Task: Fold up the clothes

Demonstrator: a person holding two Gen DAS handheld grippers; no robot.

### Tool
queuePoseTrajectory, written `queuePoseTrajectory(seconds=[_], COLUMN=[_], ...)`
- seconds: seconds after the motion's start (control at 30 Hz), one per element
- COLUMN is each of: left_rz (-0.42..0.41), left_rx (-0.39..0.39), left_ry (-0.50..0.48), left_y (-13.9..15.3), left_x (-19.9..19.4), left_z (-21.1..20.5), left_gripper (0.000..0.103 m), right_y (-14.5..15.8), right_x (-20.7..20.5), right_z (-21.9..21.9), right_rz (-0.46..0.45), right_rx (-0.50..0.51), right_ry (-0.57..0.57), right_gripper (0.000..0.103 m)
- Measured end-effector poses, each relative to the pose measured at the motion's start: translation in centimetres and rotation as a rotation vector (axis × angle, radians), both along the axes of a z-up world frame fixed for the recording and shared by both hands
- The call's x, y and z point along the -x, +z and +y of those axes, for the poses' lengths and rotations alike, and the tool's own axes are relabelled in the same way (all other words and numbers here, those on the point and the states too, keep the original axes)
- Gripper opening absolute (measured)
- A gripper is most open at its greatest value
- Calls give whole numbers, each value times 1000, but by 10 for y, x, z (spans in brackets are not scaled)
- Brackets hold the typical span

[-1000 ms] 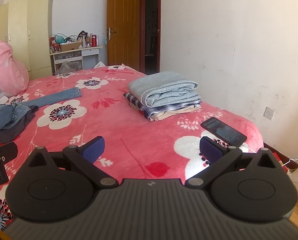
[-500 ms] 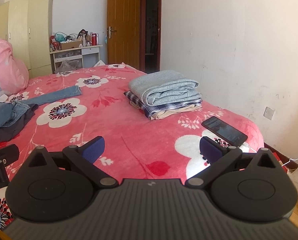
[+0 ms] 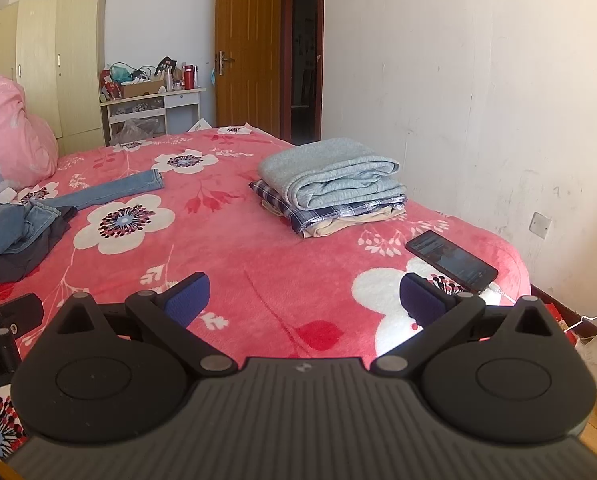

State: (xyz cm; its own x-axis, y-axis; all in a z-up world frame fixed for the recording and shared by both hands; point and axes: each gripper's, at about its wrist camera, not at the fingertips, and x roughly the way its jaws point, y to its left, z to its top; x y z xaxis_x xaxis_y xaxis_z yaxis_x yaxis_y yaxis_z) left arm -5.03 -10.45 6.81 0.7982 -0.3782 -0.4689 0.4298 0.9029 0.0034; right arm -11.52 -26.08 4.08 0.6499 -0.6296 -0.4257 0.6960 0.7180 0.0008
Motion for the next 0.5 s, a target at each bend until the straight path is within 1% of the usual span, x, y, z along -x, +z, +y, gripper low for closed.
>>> queuePoseTrajectory(seconds=[0.5], left_rz=[4], left_rx=[-2], left_ry=[3], left_y=[-1], left_x=[0], left_z=[0], left_gripper=[103], right_y=[-1], right_x=[-1], right_z=[0], right_rz=[1], right_rx=[-9], right_ry=[3], right_gripper=[102])
